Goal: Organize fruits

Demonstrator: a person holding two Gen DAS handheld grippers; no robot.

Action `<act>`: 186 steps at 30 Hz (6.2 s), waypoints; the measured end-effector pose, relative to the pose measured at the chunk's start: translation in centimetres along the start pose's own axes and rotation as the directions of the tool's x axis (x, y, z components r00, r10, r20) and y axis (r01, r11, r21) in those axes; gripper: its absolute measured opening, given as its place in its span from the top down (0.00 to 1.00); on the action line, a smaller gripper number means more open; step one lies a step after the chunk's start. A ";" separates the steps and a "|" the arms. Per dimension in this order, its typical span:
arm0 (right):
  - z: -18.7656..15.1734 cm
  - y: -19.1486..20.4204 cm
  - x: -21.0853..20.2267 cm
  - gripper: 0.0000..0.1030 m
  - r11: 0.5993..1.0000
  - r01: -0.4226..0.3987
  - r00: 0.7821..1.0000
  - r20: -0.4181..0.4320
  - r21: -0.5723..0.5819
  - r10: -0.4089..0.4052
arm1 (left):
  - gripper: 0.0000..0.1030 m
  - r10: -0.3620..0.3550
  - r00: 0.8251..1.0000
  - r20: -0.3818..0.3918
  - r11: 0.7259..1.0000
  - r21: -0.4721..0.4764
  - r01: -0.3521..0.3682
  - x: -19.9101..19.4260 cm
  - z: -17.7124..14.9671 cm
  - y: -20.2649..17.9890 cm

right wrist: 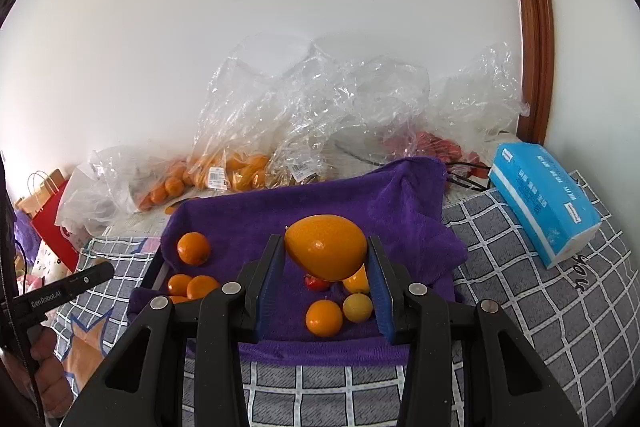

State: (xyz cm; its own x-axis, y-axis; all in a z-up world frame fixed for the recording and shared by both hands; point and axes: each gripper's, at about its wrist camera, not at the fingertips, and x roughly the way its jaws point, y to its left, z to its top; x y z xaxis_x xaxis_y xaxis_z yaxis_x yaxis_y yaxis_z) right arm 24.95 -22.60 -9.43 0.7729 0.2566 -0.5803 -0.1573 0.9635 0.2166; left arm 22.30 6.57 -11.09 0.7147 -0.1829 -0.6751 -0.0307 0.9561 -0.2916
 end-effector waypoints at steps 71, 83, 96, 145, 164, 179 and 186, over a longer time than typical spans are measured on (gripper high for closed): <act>-1.4 4.4 -0.7 0.44 0.994 -0.005 0.999 -0.041 -0.108 0.000 | 0.43 0.068 0.998 -0.012 0.996 0.055 -0.067 -0.5 -1.0 -2.5; -4.1 5.5 -9.7 0.27 0.989 0.087 0.996 0.003 -0.116 -0.087 | 0.22 0.120 0.992 0.037 0.985 0.117 -0.124 -7.3 -5.6 -4.2; -7.6 4.2 -19.1 0.07 0.996 0.087 0.996 0.025 -0.012 -0.087 | 0.08 0.080 0.987 0.143 0.979 0.173 -0.104 -16.5 -10.3 -6.8; -8.2 3.2 -23.9 0.00 0.989 0.147 0.986 0.075 -0.015 -0.146 | 0.04 0.115 0.964 0.238 0.972 0.173 -0.159 -20.1 -11.2 -9.5; -8.3 3.4 -23.6 0.00 0.990 0.140 0.988 0.066 -0.006 -0.140 | 0.03 0.119 0.966 0.230 0.972 0.169 -0.160 -20.0 -11.2 -9.3; -8.4 3.3 -23.7 0.00 0.990 0.141 0.988 0.067 0.001 -0.140 | 0.03 0.118 0.965 0.233 0.973 0.168 -0.160 -20.0 -11.3 -9.4; -8.4 3.4 -23.8 0.00 0.990 0.138 0.988 0.070 0.003 -0.138 | 0.03 0.117 0.966 0.232 0.973 0.167 -0.158 -20.0 -11.4 -9.4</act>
State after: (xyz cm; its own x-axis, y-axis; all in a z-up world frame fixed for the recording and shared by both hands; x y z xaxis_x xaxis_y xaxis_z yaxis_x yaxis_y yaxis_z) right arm 0.86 -24.80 -1.44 0.8282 0.1152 -0.5484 -0.0471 0.9895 0.1366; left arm 0.33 -1.36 -2.51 0.8486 -0.0120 -0.5290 -0.0258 0.9976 -0.0640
